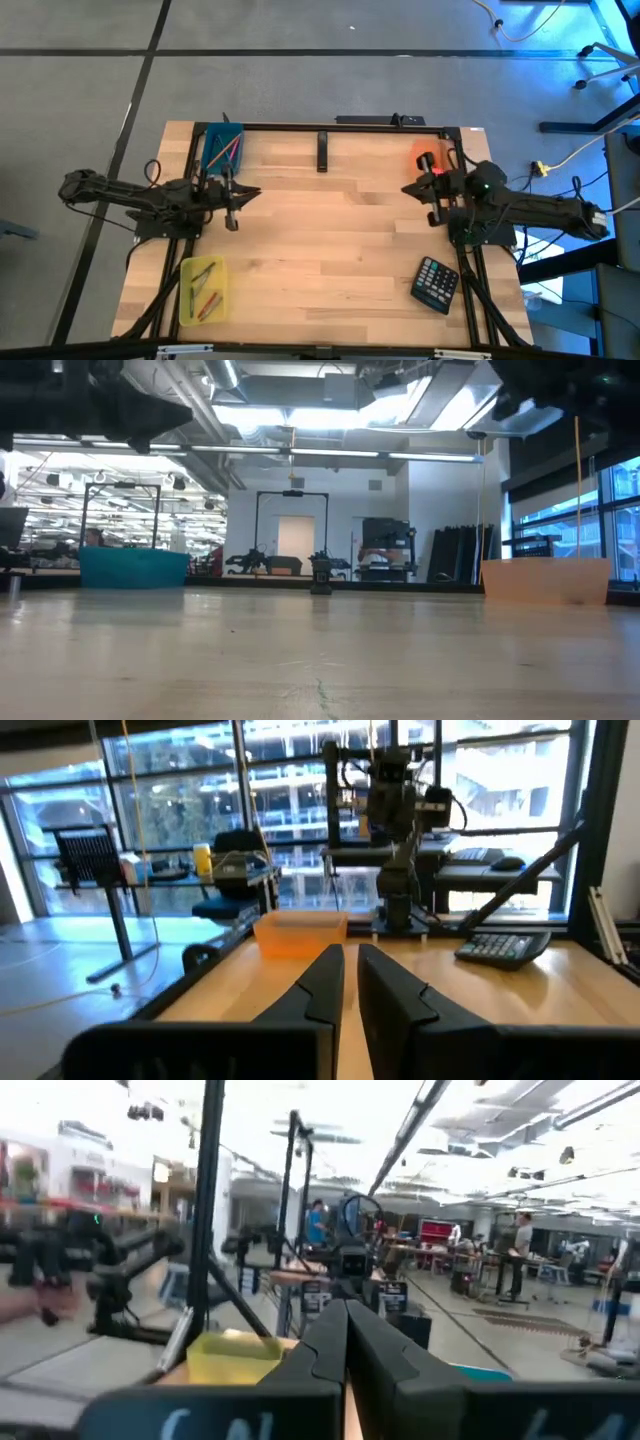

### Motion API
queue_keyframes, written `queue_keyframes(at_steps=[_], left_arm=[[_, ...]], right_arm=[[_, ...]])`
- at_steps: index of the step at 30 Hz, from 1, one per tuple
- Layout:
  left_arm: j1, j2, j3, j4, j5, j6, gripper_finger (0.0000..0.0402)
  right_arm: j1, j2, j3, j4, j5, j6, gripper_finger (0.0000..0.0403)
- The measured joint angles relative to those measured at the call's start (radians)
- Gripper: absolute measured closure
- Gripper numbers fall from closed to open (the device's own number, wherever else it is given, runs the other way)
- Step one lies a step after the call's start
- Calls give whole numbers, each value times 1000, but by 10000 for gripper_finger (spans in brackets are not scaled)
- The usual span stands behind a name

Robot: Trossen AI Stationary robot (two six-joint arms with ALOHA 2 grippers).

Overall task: Sort crayons/erasers/pens/pencils in bins
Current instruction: Return to Home Position

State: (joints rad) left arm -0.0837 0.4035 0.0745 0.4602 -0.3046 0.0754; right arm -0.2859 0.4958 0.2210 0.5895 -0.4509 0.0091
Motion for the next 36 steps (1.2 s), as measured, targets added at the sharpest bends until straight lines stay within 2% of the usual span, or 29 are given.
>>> queue_keyframes(at_steps=[4,7,15,22,29,36], left_arm=[[0,-87,-14,-21,0,34,385],[0,-148,-14,-72,0,65,390],[0,-291,-14,-229,-1,92,400],[0,-383,-14,-329,-2,84,396],[0,-401,-14,-352,-2,82,394],[0,-401,-27,-375,2,15,400]], right_arm=[[-30,-121,-65,5,-46,83,392],[-32,-168,-123,5,-48,78,392],[-32,-185,-207,47,-52,53,392],[-32,-185,-207,20,-128,-26,392],[-33,-184,-207,-6,-127,-68,392],[-33,-184,-207,-45,-127,-100,392]])
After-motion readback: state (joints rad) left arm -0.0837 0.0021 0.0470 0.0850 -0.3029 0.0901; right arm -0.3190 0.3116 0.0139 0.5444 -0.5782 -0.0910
